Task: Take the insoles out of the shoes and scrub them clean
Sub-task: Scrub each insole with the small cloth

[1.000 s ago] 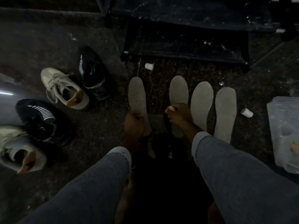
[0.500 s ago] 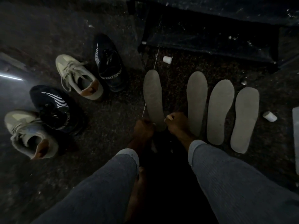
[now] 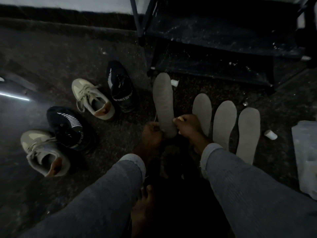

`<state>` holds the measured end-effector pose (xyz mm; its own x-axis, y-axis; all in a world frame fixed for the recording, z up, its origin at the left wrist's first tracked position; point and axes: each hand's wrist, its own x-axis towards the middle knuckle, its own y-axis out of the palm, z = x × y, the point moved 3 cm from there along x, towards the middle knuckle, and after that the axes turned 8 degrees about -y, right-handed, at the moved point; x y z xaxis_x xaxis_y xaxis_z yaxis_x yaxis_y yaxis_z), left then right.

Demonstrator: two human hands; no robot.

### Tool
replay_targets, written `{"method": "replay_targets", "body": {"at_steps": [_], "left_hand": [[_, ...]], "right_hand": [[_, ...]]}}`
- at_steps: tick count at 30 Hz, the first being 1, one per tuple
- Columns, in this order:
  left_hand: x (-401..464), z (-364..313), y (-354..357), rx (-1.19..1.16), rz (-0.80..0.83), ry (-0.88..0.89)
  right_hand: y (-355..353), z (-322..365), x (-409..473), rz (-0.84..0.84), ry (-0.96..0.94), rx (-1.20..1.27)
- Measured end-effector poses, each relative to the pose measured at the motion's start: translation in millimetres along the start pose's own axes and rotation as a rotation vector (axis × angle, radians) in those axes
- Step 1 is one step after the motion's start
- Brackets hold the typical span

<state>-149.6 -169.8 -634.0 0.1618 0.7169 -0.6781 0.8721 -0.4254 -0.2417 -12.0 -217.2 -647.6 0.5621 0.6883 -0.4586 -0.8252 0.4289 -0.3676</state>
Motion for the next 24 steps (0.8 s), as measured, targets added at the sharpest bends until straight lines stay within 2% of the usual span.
{"method": "replay_targets", "body": {"at_steps": [12,18,24], "left_hand": [[-122.3,-146.8,-19.5,0.025,0.223,0.131],[-202.9,-202.9,-43.5,0.1,0.277,0.233],[-262.3,-219.9,-51.8,-0.136,0.381,0.231]], "right_hand": [[-107.9,139.3,-75.4,0.058,-0.191,0.261],[-158.7,208.7,-137.7,0.051,-0.328,0.252],[-188.4,234.9,-194.7,0.061,-0.433,0.321]]}}
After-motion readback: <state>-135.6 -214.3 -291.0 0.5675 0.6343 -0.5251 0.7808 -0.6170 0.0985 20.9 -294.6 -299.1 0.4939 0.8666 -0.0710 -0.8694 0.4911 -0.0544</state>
